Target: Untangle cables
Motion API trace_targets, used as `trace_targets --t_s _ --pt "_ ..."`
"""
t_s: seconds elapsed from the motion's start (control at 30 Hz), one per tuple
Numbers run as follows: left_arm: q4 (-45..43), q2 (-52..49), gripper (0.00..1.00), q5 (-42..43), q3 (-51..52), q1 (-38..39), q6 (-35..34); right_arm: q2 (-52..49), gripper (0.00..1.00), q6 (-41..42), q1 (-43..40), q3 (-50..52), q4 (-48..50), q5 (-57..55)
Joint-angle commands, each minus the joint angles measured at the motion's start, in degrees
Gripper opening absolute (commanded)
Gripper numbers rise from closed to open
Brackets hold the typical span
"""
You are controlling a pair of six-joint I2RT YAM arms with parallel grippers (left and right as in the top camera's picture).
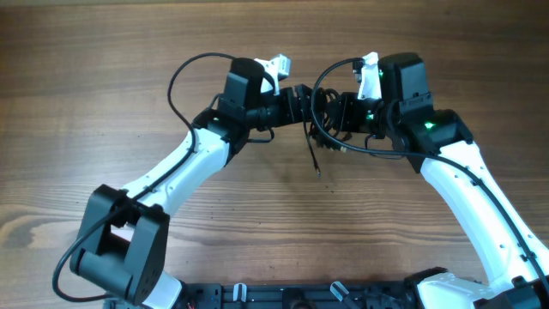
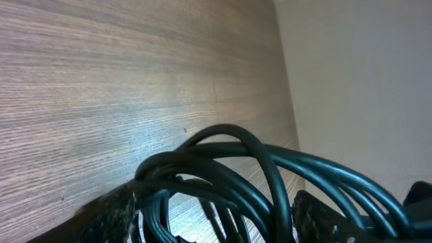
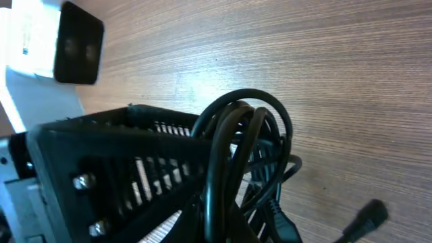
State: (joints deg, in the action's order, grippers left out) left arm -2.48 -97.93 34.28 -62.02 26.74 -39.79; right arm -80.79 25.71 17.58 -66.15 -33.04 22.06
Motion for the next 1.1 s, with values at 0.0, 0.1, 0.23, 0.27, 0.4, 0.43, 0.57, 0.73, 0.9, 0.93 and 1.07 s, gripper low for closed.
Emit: trace_targets --t_s 0.0,0.1,0.23,0.27,0.4,0.43,0.57,0.73,0.9,0.93,1.07 --pt "-0.31 -1.01 0.76 -1.40 -0.68 0.70 0.11 -0.37 0.04 0.39 0.26 -0.92 0.37 1.90" --pt "-0.28 -1.25 0.73 -1.40 -0.68 0.81 0.11 -0.37 0.04 0.39 0.26 -0.92 0.37 2.05" --pt "-0.26 -2.10 0.59 -1.40 -0.68 0.81 0.11 -0.37 0.04 0.37 0.24 -0.92 0.59 2.03" --pt "-0.09 -2.27 0.56 -1.42 -0.68 0.81 0.11 -0.37 0.04 0.42 0.24 -0.92 0.76 2.05" --pt "0.17 -2.27 0.38 -1.42 -0.68 0.79 0.13 -0.37 0.04 1.07 -0.02 -0.92 2.43 1.90" --pt "0.17 -2.27 0.33 -1.42 -0.68 0.79 0.15 -0.37 0.04 2.47 -0.55 -0.92 2.56 1.46" --pt "0.17 -2.27 0.04 -1.86 -0.68 0.55 1.62 -0.35 0.04 4.74 -3.96 -0.92 2.27 0.85" --pt "0.66 -2.27 0.04 -1.81 -0.68 -2.51 4.70 -0.35 0.04 4.85 -10.99 -0.92 0.76 0.94" --pt "0.61 -2.27 0.04 -0.70 -0.68 -6.75 4.90 -0.35 0.04 2.56 -12.79 -0.92 -0.94 0.44" --pt "0.59 -2.25 0.04 -0.70 -0.68 -7.69 4.90 -0.35 0.04 2.60 -12.81 -0.92 -1.11 -0.72" --pt "0.83 -1.25 0.04 1.95 -0.68 -11.67 7.50 -0.35 0.04 2.86 -14.32 -0.92 -1.18 -2.82"
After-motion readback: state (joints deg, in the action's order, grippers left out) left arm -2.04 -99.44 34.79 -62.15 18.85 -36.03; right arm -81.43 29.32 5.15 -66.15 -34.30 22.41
